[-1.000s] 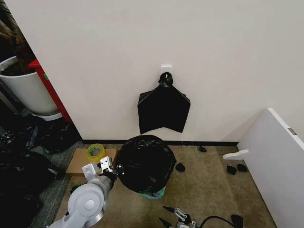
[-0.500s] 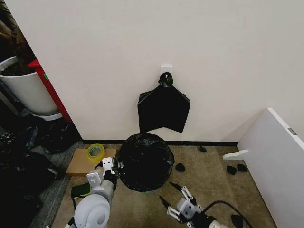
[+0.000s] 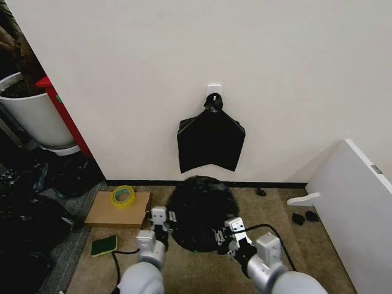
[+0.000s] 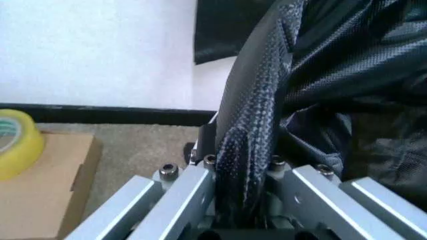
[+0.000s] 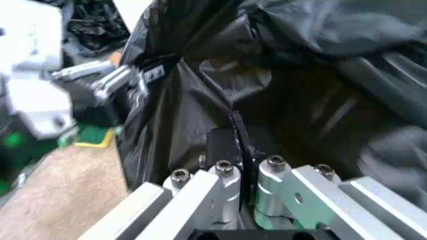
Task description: Place the garbage bag over the trash bin.
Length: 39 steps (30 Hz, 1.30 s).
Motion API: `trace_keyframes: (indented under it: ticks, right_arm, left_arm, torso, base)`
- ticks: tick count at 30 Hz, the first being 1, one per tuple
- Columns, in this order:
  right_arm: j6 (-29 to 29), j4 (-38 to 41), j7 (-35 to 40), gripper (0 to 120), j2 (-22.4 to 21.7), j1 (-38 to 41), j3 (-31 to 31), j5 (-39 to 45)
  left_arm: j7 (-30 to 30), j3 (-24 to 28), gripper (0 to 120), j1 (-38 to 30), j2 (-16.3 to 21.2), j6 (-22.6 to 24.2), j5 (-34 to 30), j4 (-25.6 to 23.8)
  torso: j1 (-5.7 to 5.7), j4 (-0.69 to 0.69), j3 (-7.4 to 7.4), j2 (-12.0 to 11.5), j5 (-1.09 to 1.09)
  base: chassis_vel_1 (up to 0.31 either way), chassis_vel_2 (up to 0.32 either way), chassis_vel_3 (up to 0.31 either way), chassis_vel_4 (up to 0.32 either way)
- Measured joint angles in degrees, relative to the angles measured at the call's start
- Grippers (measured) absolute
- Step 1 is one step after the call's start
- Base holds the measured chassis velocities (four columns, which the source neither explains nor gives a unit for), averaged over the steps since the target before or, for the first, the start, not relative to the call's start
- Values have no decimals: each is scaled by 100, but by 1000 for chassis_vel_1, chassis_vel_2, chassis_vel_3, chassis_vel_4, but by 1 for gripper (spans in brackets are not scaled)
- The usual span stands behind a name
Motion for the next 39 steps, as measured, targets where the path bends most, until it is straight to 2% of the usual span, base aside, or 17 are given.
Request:
trace_keyframes:
  ticks: [8,10,14,17,24,28,34,39]
  right_arm:
    - [-564,-922,651,0,413,1111,-862,-83]
    - [-595,-976,681,0,436,1167,-901,-84]
    - [-703,-1595,1127,0,539,1737,-1210,150]
    - [-704,-1857,1380,0,537,1929,-1309,324]
    - [-703,-2414,1503,0,695,2146,-1618,162]
    - [-702,-2859,1797,0,1069,2322,-1818,-74]
    - [-695,-3217,1985,0,1332,2446,-1945,-90]
    - [-688,-3490,1986,0,1333,2529,-1917,-96]
  left_arm:
    - [4,159,1,-91,20,84,117,12]
    - [6,161,1,-88,24,86,122,9]
    - [20,168,1,-19,87,108,130,-55]
    - [19,170,1,7,153,113,110,-102]
    - [9,125,1,5,305,145,-38,-202]
    - [30,13,1,66,310,196,-103,-328]
    - [41,-25,1,174,364,245,-218,-451]
    - [128,-28,1,244,378,159,86,-441]
  torso:
    - [0,0,0,0,-2]
    - [0,0,0,0,-1]
    - [0,1,0,0,-1]
    - [0,1,0,0,-1]
    - [0,0,0,0,-1]
    - [0,0,0,0,-2]
    - [-1,1,0,0,-1]
    - [-1,1,0,0,-1]
  base:
    - [0,0,0,0]
    - [0,0,0,0]
    - [0,0,0,0]
    - [0,0,0,0]
    - [0,0,0,0]
    - [0,0,0,0]
    - [0,0,0,0]
    - [0,0,0,0]
